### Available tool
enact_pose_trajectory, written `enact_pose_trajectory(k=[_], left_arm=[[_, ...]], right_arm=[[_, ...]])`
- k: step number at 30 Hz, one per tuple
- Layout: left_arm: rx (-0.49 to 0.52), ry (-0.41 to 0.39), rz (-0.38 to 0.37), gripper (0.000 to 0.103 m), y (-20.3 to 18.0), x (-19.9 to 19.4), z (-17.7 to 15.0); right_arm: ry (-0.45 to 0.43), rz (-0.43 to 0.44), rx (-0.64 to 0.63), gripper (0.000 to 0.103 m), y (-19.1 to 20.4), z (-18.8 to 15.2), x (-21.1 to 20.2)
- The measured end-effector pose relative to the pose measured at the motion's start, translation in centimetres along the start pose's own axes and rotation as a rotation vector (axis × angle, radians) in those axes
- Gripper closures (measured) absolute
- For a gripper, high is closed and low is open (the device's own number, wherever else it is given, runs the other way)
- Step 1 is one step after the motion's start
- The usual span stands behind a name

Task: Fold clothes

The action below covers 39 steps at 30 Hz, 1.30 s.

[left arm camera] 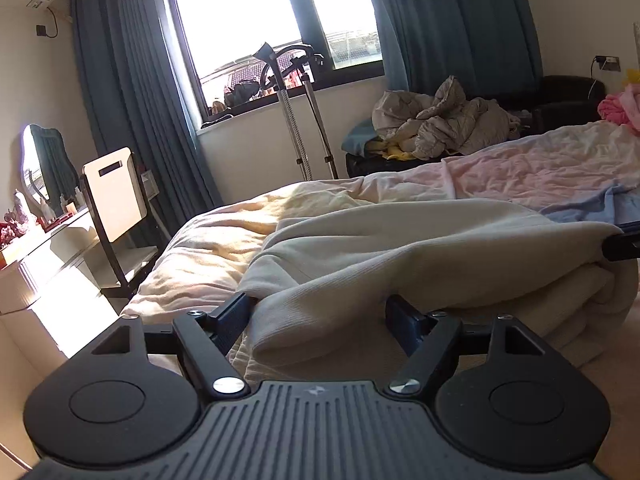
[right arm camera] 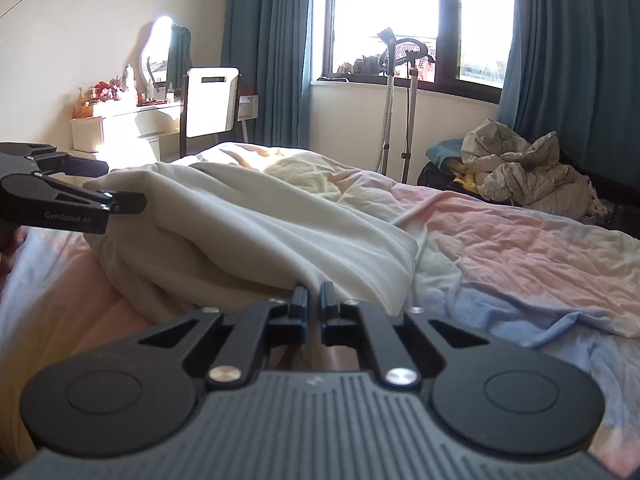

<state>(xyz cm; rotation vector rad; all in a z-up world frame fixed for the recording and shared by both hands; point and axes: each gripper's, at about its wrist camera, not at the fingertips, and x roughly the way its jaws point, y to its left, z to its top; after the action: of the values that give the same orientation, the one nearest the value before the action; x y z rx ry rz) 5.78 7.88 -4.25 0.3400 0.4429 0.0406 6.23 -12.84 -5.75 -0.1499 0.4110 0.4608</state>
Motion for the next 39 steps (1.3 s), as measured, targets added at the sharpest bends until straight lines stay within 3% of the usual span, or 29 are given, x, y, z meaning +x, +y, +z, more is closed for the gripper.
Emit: enact_pose_trajectory(k=[2, 6, 8, 10, 11, 12, 14, 16, 19, 21, 26, 32, 35, 37, 39], left_arm=[[0.039, 0.011, 0.017, 0.025, -0.5, 0.6, -0.3], [0.009, 0.012, 0.034, 0.042, -0.3, 1.1, -0.1], [-0.046, 0.005, 0.03, 0.048, 0.2, 1.0, 0.1], [-0.076, -0.014, 0.018, 0.062, 0.6, 0.5, 0.4], [-0.097, -0.028, 0.031, 0.07, 0.9, 0.0, 0.5], [-0.151, -0.039, 0.04, 0.086, 1.5, -0.6, 0.8], [-0.297, -0.054, 0.03, 0.087, 3.0, -1.9, 1.2], [-0.377, -0.064, 0.046, 0.092, 3.9, -2.8, 1.3], [-0.435, -0.039, 0.064, 0.092, 4.8, -3.0, 1.0], [-0.452, 0.009, 0.08, 0.092, 4.9, -2.3, 0.6], [-0.506, 0.136, 0.123, 0.092, 4.8, -0.3, -1.1], [-0.695, 0.164, 0.067, 0.087, 6.4, -1.0, -2.0], [-0.815, 0.182, 0.023, 0.081, 7.2, -2.0, -2.6], [-0.928, 0.204, -0.023, 0.06, 7.8, -2.5, -3.4], [-1.026, 0.222, -0.062, 0.05, 7.9, -2.7, -4.3]], right_arm=[[0.003, -0.01, -0.032, 0.095, 0.3, -0.2, 0.3], [0.027, -0.014, -0.038, 0.09, 0.2, -0.8, 1.2], [0.04, -0.019, -0.028, 0.069, -0.2, -1.1, 1.6], [0.047, -0.025, -0.025, 0.065, -0.3, -1.4, 2.0], [0.041, -0.03, -0.023, 0.065, -0.4, -1.4, 2.1], [0.034, -0.035, -0.019, 0.066, -0.5, -1.3, 2.1], [0.009, -0.044, -0.003, 0.09, -0.5, -1.0, 1.7], [-0.03, -0.053, 0.027, 0.095, -0.5, -0.3, 0.9], [-0.086, -0.066, -0.007, 0.099, 0.1, 0.2, -0.4], [-0.055, -0.053, -0.029, 0.099, 0.4, 0.0, 0.1], [0.13, -0.011, -0.111, 0.098, 1.5, -2.1, 3.3], [0.14, -0.003, -0.106, 0.096, 1.7, -2.6, 3.5], [0.137, 0.008, -0.06, 0.096, 1.1, -2.6, 3.4], [0.141, 0.007, -0.044, 0.096, 1.1, -2.6, 3.3], [0.146, -0.002, -0.051, 0.096, 1.3, -2.5, 3.3]])
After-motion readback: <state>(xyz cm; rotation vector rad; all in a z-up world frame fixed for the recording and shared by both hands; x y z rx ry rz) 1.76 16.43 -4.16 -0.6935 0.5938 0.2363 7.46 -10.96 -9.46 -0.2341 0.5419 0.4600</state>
